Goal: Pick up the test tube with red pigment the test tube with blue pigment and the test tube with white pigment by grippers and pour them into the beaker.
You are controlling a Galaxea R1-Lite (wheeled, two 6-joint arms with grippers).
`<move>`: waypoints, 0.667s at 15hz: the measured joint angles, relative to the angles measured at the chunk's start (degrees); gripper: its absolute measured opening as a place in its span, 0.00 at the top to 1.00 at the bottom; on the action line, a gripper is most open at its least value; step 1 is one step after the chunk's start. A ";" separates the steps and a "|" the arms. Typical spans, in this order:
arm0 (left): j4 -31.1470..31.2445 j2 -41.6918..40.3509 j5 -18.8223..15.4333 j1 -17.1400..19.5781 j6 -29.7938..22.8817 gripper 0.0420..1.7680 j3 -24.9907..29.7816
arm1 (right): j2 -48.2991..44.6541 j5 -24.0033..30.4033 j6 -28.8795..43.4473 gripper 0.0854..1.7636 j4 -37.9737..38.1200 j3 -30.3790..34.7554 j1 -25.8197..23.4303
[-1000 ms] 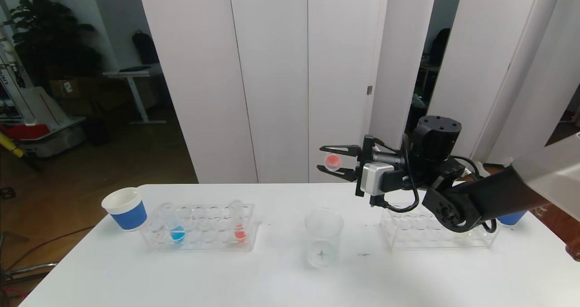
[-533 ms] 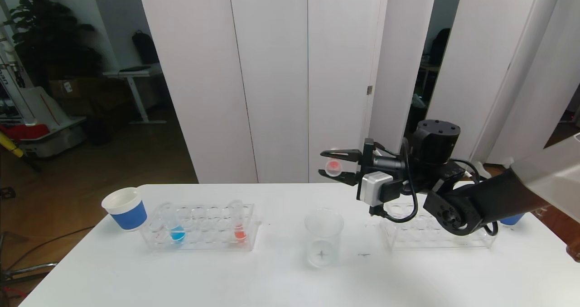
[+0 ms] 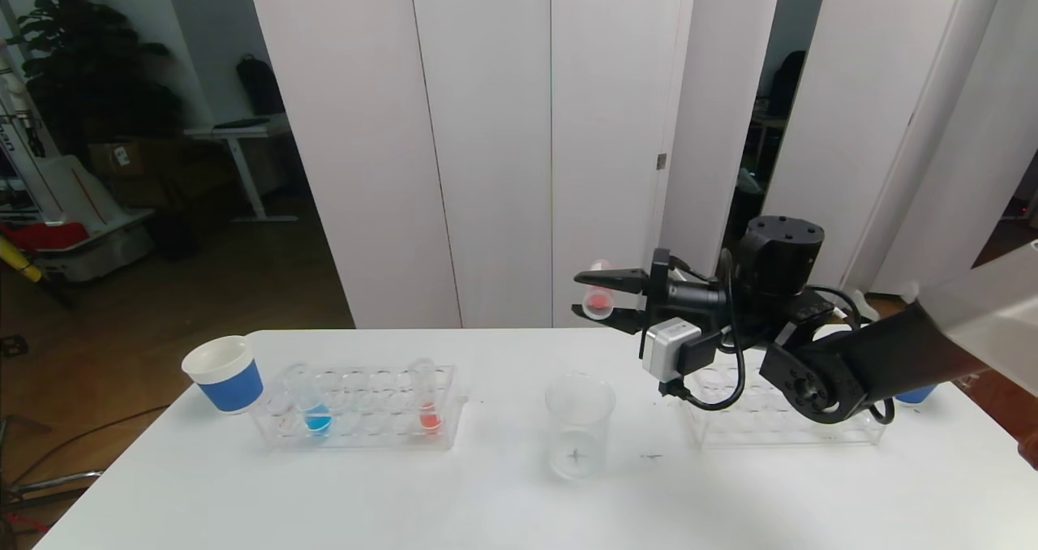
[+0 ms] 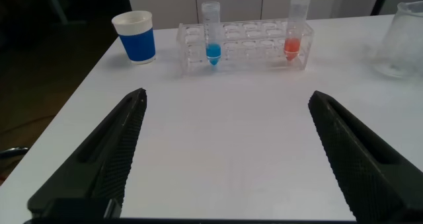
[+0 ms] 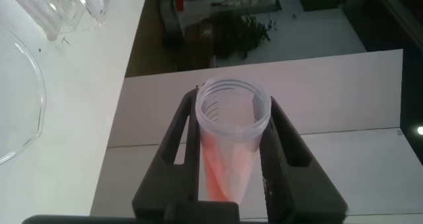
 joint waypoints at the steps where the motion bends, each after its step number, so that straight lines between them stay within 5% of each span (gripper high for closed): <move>1: 0.00 0.00 0.00 0.00 0.00 0.01 0.00 | 0.02 -0.41 -0.05 0.69 0.02 -0.04 0.13; 10: 0.00 0.00 0.00 0.00 0.00 0.01 0.00 | 0.82 -0.96 -4.68 0.69 0.02 -0.04 0.60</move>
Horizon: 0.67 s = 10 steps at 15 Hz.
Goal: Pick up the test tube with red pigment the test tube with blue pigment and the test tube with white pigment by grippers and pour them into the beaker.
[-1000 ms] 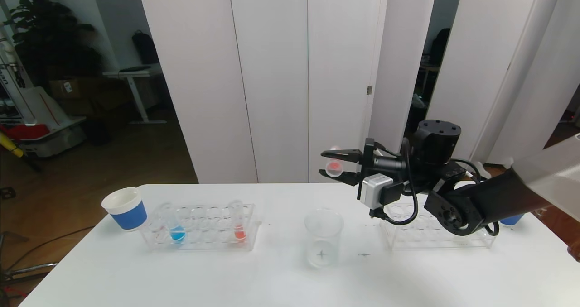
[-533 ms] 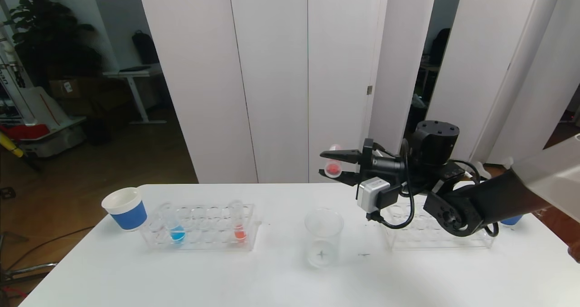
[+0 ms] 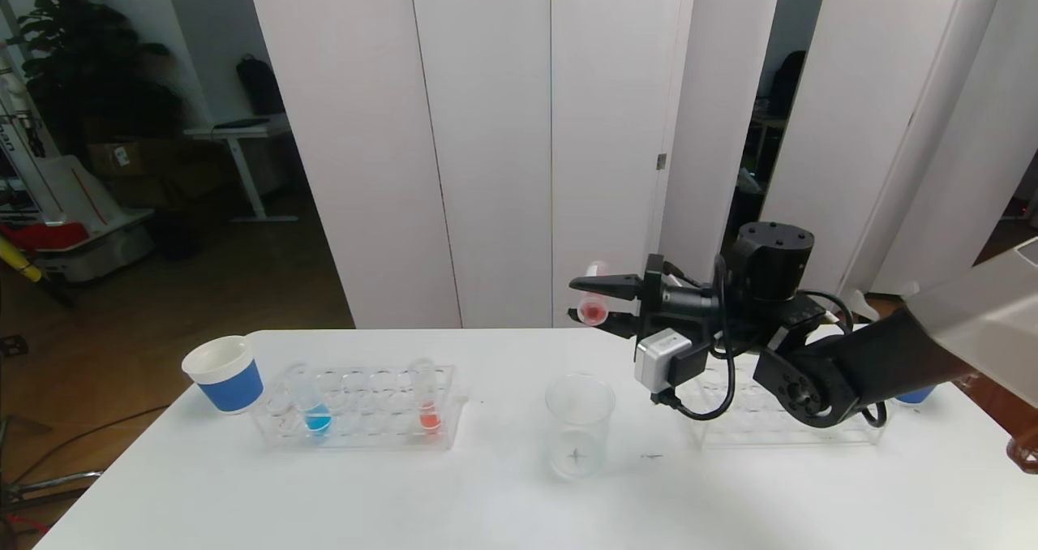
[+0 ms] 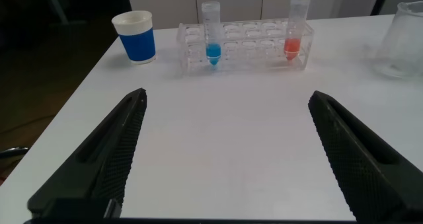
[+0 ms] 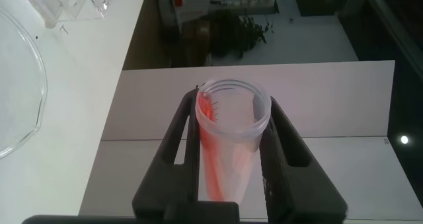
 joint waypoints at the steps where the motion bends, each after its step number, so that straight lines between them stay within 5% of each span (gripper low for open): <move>1: 0.00 0.00 0.00 0.00 0.00 0.01 0.00 | 0.06 -0.39 -0.39 0.69 0.00 0.00 0.02; 10: -0.02 0.00 0.00 0.00 0.00 0.01 0.00 | 0.32 -1.60 -2.16 0.69 0.02 -0.05 0.11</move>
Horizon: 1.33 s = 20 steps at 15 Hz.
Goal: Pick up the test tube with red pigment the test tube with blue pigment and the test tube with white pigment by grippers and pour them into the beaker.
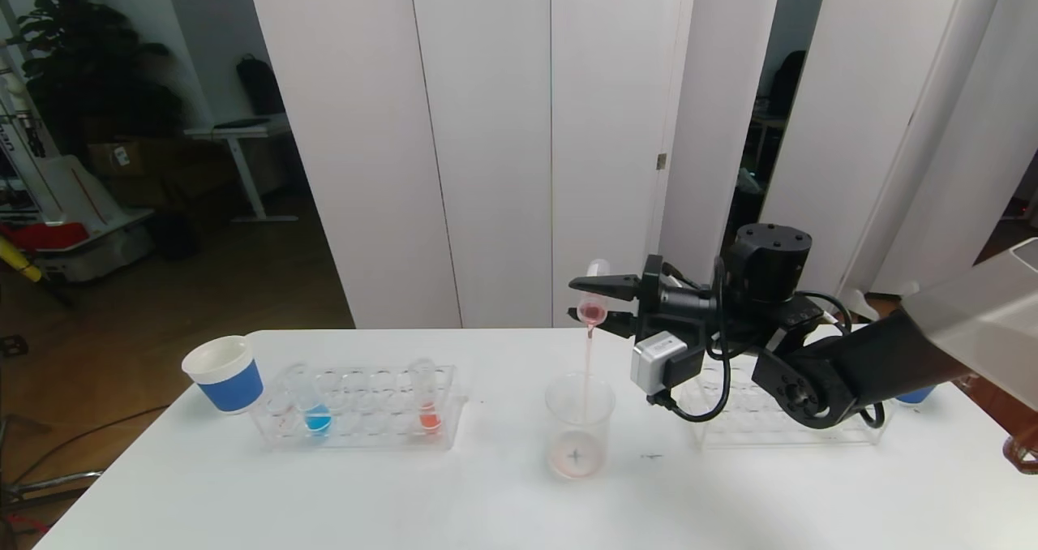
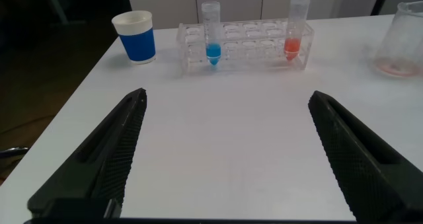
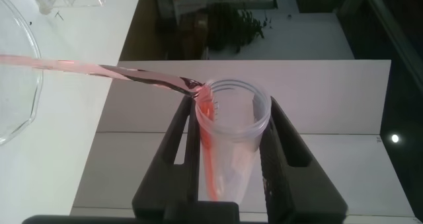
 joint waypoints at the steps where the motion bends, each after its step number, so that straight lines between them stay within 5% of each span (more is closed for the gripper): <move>1: 0.02 0.00 0.00 0.00 0.02 0.01 0.00 | 0.05 0.02 0.01 0.69 0.00 -0.04 0.00; 20: 0.00 0.00 0.00 0.00 0.02 0.01 0.00 | 0.29 -1.72 -4.73 0.69 -0.35 -0.74 0.55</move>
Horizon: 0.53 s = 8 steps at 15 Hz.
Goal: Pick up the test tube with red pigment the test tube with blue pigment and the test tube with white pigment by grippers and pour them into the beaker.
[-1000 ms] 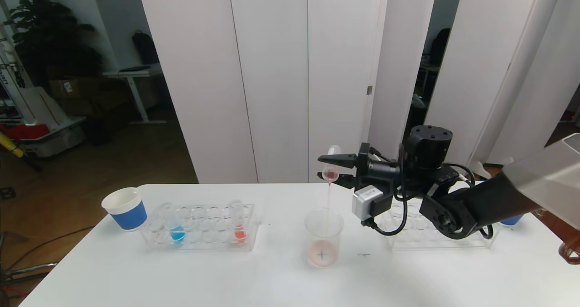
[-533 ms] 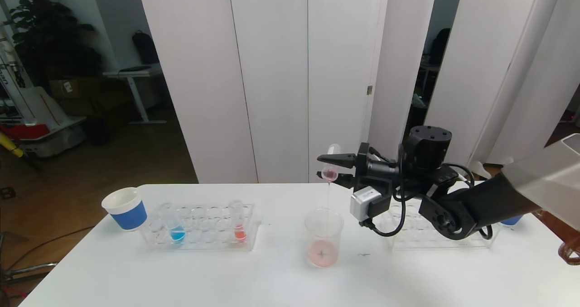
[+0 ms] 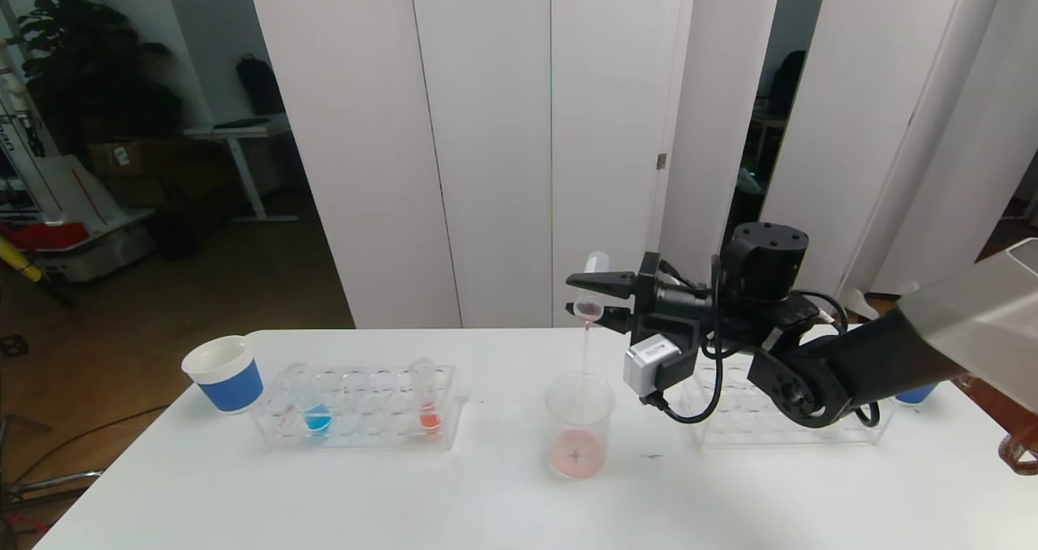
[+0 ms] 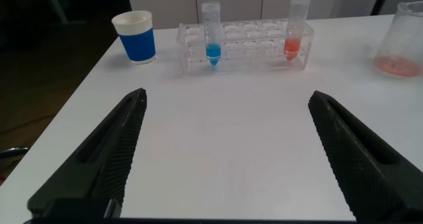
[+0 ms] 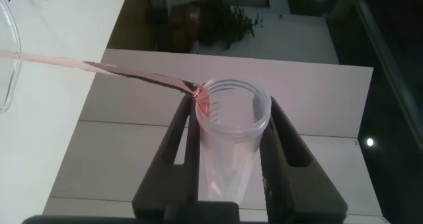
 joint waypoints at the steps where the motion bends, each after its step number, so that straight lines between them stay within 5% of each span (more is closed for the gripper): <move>1: 0.02 0.00 0.00 0.00 0.00 0.01 0.00 | 0.00 -0.02 -0.33 0.69 0.00 -0.04 0.04; 8: 0.00 0.00 0.00 0.00 -0.02 0.01 0.00 | 0.00 -0.05 -1.90 0.69 0.02 -0.52 0.21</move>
